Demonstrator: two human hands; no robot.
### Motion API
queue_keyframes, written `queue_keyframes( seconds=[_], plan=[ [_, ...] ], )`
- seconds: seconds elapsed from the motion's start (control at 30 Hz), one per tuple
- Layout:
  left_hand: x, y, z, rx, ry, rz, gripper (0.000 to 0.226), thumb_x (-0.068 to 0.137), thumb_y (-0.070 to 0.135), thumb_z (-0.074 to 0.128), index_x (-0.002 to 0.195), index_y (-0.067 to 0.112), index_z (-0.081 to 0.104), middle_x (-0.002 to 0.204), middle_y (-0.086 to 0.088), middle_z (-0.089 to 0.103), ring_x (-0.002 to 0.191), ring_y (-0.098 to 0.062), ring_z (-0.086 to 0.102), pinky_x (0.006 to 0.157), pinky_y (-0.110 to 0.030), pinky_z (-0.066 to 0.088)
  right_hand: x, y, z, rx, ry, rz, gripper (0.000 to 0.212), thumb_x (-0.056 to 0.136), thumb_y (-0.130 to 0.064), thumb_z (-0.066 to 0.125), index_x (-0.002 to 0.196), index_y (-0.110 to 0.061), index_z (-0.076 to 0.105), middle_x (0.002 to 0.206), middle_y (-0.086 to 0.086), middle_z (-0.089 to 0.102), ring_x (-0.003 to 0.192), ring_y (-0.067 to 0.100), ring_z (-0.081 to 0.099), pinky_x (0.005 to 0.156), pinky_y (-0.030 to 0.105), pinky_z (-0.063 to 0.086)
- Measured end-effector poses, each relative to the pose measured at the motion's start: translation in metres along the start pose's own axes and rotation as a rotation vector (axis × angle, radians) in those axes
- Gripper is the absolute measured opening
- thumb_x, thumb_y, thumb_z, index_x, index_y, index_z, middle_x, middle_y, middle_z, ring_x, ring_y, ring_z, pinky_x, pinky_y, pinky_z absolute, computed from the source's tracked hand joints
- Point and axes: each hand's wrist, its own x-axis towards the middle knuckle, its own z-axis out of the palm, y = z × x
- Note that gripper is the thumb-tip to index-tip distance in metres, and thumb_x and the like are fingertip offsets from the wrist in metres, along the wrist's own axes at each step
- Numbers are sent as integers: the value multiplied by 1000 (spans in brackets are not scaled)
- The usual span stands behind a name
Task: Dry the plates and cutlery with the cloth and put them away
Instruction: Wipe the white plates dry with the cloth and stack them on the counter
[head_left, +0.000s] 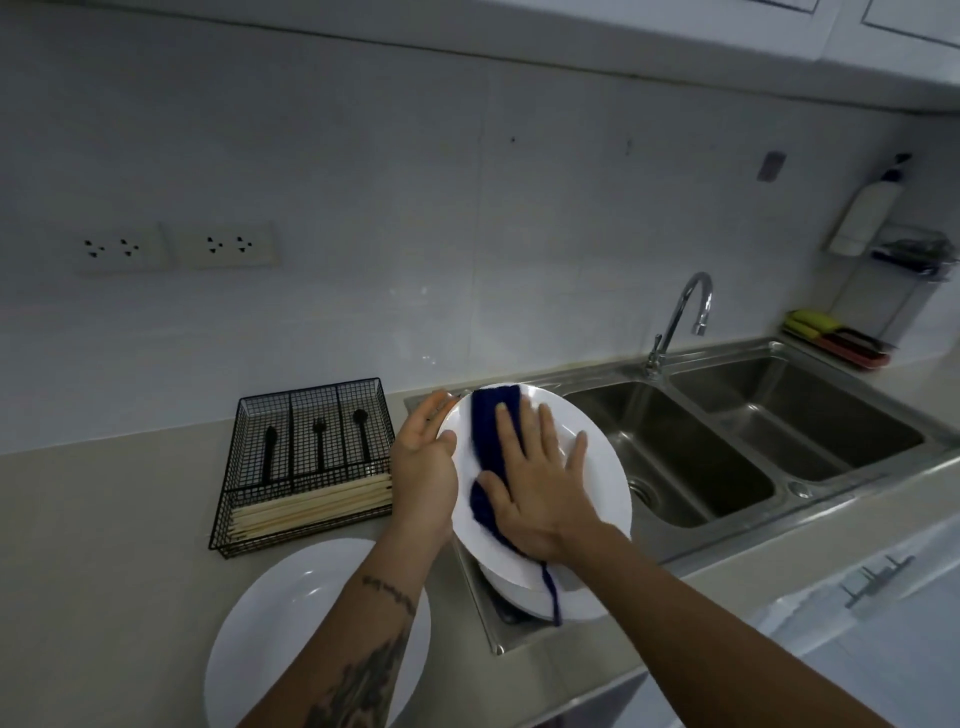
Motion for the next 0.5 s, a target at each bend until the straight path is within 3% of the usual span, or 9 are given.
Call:
queue_keyframes(
  seconds=[0.1, 0.17, 0.23, 0.3, 0.4, 0.5],
  plan=[
    [1, 8, -6, -69, 49, 2, 53, 91, -12, 46, 113, 32, 65, 113, 12, 71, 109, -16, 67, 95, -42, 55, 11, 19, -7, -75, 94, 175, 71, 92, -57, 16, 151, -29, -12, 161, 6, -9, 146, 35, -6, 110, 70, 3],
    [-1, 11, -10, -89, 62, 15, 53, 91, -11, 47, 110, 35, 66, 108, 15, 72, 106, -15, 68, 87, -38, 57, 13, 23, -15, -4, 99, 234, 72, 91, -56, 29, 150, -35, -8, 159, 9, 4, 141, 42, 14, 108, 66, 19],
    [-2, 11, -15, -87, 9, 15, 53, 91, -12, 46, 115, 33, 64, 103, 19, 74, 105, -13, 68, 83, -35, 57, 14, 27, -23, 70, 116, 239, 74, 87, -50, 42, 148, -37, 2, 147, 10, 22, 121, 40, 38, 98, 54, 39],
    [2, 12, -24, -25, -122, 14, 56, 92, -11, 46, 125, 32, 60, 108, 20, 72, 107, -12, 67, 81, -32, 56, 14, 33, -31, 158, 141, 216, 75, 81, -44, 49, 145, -38, 10, 129, 7, 32, 105, 32, 45, 86, 46, 48],
    [19, 24, -35, 175, -370, 46, 54, 96, -5, 49, 130, 36, 57, 130, 18, 62, 119, -13, 62, 96, -38, 53, 13, 45, -43, 226, 140, 121, 76, 77, -42, 52, 143, -43, 13, 117, 2, 35, 92, 24, 51, 77, 43, 53],
    [29, 34, -29, 307, -550, 34, 50, 100, 2, 48, 133, 38, 56, 137, 16, 59, 125, -13, 58, 107, -42, 46, 14, 47, -60, 235, 91, -26, 78, 76, -41, 56, 142, -47, 15, 120, -3, 37, 90, 19, 53, 76, 37, 52]
  ],
)
